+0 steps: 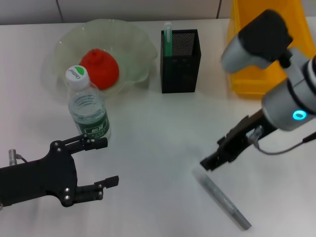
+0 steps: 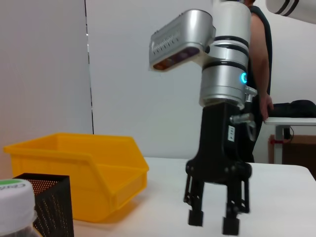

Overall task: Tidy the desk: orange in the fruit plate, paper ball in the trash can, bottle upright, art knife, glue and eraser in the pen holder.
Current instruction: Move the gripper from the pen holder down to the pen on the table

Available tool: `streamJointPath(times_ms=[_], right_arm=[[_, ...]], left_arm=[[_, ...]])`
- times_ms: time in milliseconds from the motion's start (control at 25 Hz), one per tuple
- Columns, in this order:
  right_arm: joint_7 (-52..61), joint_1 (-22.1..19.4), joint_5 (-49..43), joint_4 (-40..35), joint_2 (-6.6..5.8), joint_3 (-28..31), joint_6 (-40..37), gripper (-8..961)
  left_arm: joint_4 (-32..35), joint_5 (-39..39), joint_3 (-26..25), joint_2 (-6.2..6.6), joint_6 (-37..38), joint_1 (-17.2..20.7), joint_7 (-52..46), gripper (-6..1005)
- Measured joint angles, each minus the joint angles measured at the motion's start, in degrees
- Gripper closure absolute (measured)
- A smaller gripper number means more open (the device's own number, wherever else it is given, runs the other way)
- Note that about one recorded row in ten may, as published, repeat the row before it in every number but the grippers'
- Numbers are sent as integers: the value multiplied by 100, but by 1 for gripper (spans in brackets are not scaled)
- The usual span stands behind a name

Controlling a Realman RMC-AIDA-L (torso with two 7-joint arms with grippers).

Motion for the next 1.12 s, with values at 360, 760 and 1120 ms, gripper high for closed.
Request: streamJointPath(times_ms=[360,760,1120], right_arm=[[270,85,-263,11,0,-604,-140,232],[311,237,-371,47,2,-1265,-39,243],[586,337,-631,209,7,-1656,166,304]], left_arm=[[7,0,0,10,3,-7,-12,216],[21,0,0,9,8,-7,-14,216],[61,0,0,9,11,-1,-31,216]])
